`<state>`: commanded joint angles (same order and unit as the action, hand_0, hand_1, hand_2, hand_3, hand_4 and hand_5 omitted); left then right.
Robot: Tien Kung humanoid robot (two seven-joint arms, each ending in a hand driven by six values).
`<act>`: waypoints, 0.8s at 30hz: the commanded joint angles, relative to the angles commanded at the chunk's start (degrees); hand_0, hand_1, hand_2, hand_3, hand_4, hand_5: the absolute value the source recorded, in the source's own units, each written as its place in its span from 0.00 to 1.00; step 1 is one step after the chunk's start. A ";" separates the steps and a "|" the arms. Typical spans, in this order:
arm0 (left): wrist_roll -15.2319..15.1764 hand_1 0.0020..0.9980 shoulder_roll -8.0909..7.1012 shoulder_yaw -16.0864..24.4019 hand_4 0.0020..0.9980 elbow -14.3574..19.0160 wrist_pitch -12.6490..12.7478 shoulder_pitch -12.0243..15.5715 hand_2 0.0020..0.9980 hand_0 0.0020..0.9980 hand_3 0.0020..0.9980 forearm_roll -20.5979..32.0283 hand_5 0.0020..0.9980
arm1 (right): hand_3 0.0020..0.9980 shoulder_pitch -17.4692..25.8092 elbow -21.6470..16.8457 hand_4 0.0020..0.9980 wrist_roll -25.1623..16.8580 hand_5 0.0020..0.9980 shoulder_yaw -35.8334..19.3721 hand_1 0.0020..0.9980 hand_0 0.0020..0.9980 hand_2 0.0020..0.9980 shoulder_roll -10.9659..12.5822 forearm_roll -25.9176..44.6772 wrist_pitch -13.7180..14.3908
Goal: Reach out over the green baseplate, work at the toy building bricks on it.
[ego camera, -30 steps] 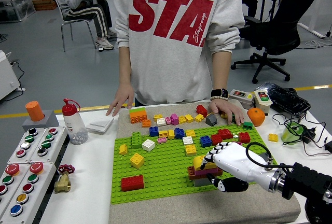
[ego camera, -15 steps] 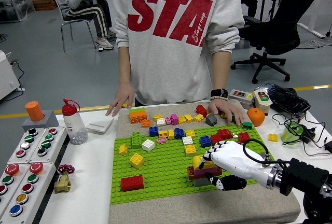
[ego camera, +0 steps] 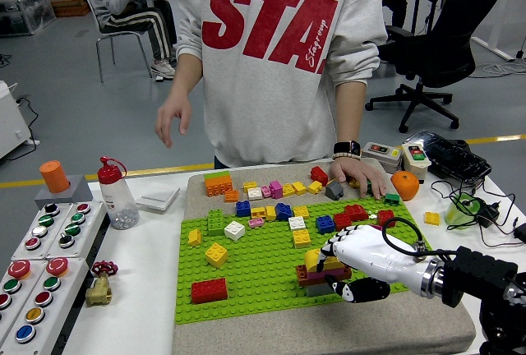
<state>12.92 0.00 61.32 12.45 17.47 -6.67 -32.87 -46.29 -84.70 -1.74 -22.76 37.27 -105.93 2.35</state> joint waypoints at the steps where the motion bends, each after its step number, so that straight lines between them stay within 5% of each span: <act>1: -0.03 0.62 0.00 -0.05 0.41 -0.01 0.00 -0.01 0.63 0.66 0.52 0.08 1.00 | 0.62 -0.02 -0.02 0.41 0.02 0.40 -0.03 0.69 0.72 0.66 0.04 0.05 -0.08; 24: -0.58 0.62 0.00 -1.18 0.41 -0.18 -0.07 -0.52 0.62 0.66 0.52 1.99 1.00 | 0.61 0.18 0.15 0.41 0.60 0.40 0.28 0.69 0.72 0.65 0.13 0.11 -1.52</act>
<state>12.34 0.00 60.13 12.26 17.40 -7.19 -30.88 -46.10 -84.55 -1.14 -22.48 37.40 -105.82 0.83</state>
